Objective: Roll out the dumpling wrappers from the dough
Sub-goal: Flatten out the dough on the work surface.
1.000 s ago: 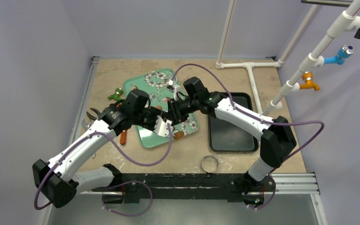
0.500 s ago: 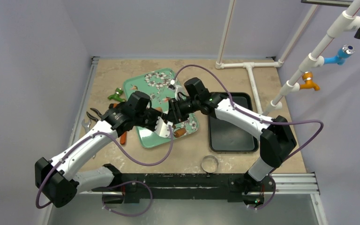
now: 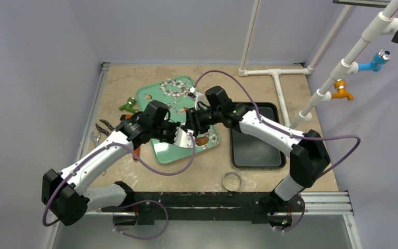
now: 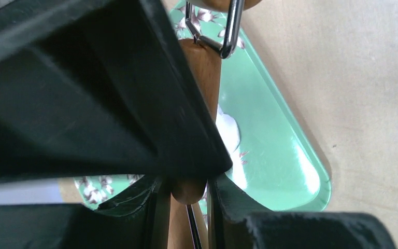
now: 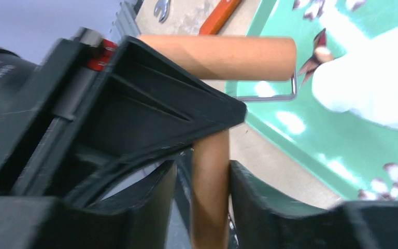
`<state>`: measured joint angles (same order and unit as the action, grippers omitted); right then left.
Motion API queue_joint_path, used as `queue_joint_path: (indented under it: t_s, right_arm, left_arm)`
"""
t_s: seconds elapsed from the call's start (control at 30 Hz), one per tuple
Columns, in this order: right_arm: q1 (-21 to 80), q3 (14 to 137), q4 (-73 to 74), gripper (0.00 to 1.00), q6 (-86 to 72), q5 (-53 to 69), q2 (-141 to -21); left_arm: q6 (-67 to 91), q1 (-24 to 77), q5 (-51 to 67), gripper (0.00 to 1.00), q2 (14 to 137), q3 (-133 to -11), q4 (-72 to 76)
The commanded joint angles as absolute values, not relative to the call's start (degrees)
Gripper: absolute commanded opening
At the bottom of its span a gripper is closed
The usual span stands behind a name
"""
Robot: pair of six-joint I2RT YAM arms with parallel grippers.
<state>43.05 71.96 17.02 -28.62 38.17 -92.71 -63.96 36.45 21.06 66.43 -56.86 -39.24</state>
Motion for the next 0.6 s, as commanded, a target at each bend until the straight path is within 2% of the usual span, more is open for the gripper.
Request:
queue_joint_path:
  t_s: [0.0,0.1,0.27,0.4,0.47,0.57]
  right_arm:
    - [44.4,73.34,15.38,0.49,-19.95,31.0,-87.31]
    - [44.37,71.15,15.0,0.61,-17.72,26.85,-85.73]
    - [44.31,69.08,12.57,0.74,-16.31,23.46,-82.95]
    - [43.78,68.91,16.8,0.81,-9.99,10.82,-77.83]
    - [43.73,67.84,17.38,0.88,-6.18,2.85,-73.38]
    - [43.76,64.08,14.03,0.98,0.58,1.16,-65.84]
  left_arm:
    - [-57.34,36.46,23.82,0.0,67.84,-54.55,-34.65]
    - [-56.61,35.91,23.88,0.0,68.0,-52.2,-33.5]
    - [-55.47,35.4,24.89,0.0,67.92,-50.38,-33.38]
    - [-53.6,32.62,30.22,0.0,67.31,-50.77,-34.97]
    - [-52.83,30.86,33.44,0.0,66.93,-51.17,-36.02]
    - [-52.45,29.07,36.89,0.0,66.87,-52.55,-38.69]
